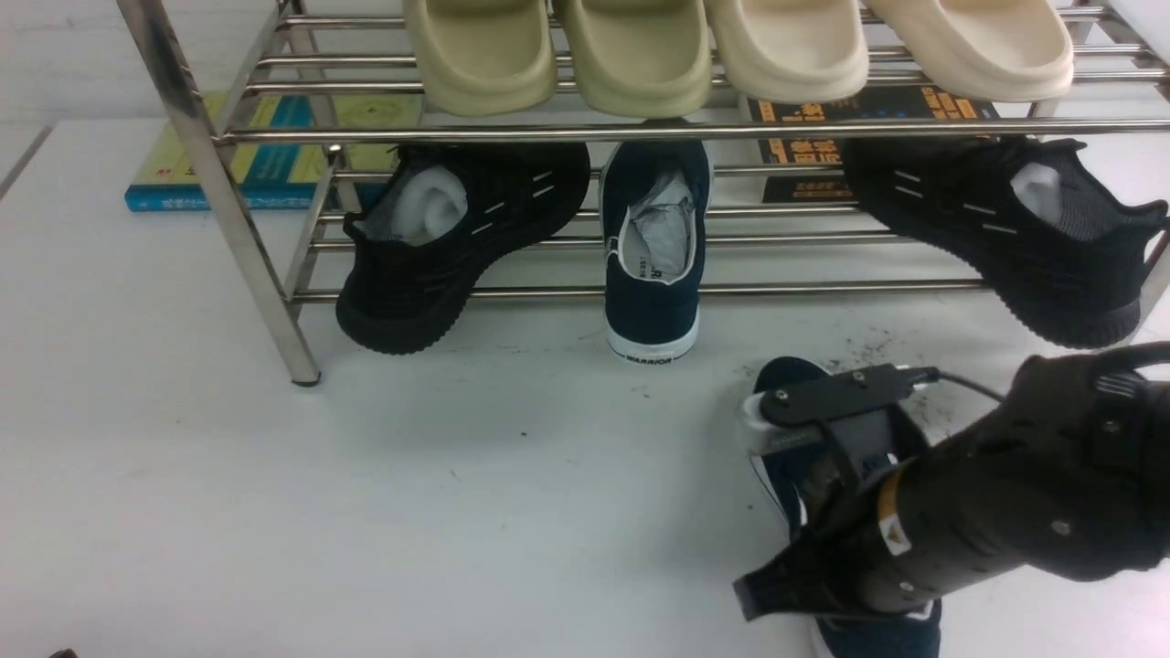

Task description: Take the shoes off the shelf with your hand on the white table.

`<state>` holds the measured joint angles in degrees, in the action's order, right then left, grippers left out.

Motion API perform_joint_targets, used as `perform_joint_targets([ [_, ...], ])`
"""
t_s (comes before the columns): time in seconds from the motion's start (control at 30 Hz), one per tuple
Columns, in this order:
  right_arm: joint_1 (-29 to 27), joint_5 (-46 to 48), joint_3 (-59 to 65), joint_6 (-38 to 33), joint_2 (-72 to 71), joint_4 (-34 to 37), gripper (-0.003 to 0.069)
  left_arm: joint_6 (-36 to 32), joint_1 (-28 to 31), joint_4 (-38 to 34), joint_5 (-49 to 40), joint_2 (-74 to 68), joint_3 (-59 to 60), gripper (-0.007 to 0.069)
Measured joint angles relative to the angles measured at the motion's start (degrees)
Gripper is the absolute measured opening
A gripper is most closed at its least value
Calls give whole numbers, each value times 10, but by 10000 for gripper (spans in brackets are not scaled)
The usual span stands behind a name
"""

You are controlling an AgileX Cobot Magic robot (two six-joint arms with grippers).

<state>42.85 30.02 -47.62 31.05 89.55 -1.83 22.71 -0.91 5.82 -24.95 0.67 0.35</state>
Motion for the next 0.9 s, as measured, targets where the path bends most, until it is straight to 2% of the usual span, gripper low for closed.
perform_joint_targets([
  [0.17,1,-24,-1,19,30,22,52,0,0,0,0,0,0,242],
  [0.33,1,-24,-3,25,31,24,132,0,0,0,0,0,0,242],
  [0.5,-1,-17,-12,25,31,22,306,0,0,0,0,0,0,242],
  [0.57,-1,17,-29,18,29,22,391,0,0,0,0,0,0,242],
  [0.67,-1,83,-63,-4,9,23,474,0,0,0,0,0,0,242],
  [0.8,-1,168,-110,-49,-38,27,515,0,0,0,0,0,0,242],
  [0.9,-1,218,-135,-84,-81,28,512,0,0,0,0,0,0,242],
])
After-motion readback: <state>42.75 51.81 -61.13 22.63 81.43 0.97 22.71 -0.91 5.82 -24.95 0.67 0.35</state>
